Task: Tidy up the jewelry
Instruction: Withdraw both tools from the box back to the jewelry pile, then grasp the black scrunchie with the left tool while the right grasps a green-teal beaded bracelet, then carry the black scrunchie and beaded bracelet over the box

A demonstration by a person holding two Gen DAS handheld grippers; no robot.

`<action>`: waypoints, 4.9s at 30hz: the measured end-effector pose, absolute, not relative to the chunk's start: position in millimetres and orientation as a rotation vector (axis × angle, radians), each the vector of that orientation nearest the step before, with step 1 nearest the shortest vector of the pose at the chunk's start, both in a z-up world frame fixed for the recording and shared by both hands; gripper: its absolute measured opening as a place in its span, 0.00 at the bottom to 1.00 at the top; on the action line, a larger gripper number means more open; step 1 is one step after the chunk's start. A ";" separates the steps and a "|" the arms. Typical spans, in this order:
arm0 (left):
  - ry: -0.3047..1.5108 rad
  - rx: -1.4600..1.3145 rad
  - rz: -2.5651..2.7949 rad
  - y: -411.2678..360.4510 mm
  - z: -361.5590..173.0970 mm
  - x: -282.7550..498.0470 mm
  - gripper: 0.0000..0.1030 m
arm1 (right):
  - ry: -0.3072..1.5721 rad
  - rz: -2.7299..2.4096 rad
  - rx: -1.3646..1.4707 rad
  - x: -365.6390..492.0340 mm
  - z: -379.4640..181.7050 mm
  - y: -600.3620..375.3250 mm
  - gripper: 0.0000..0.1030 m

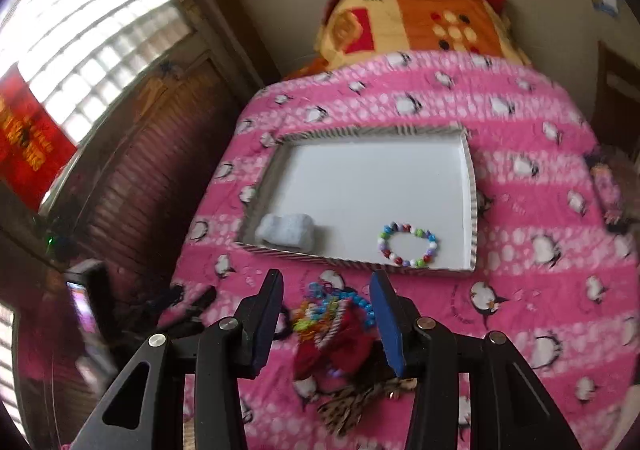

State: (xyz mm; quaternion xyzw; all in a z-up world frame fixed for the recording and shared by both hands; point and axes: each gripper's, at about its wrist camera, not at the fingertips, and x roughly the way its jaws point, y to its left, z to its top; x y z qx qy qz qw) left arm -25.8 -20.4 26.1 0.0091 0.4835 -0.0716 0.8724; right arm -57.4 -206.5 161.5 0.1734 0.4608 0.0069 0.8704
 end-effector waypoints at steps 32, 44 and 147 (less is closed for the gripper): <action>1.140 0.012 -0.097 -0.4 6.1 -26.2 0.61 | 0.779 0.241 0.395 -108.0 339.1 -171.8 0.84; 1.163 -0.012 -0.180 -6.3 -6.6 -28.6 0.61 | 1.009 0.215 0.309 -77.9 191.3 -185.0 0.84; 1.097 -0.001 -0.424 -41.9 19.9 7.7 0.07 | 1.230 -0.010 0.554 -26.9 -41.8 -302.0 0.37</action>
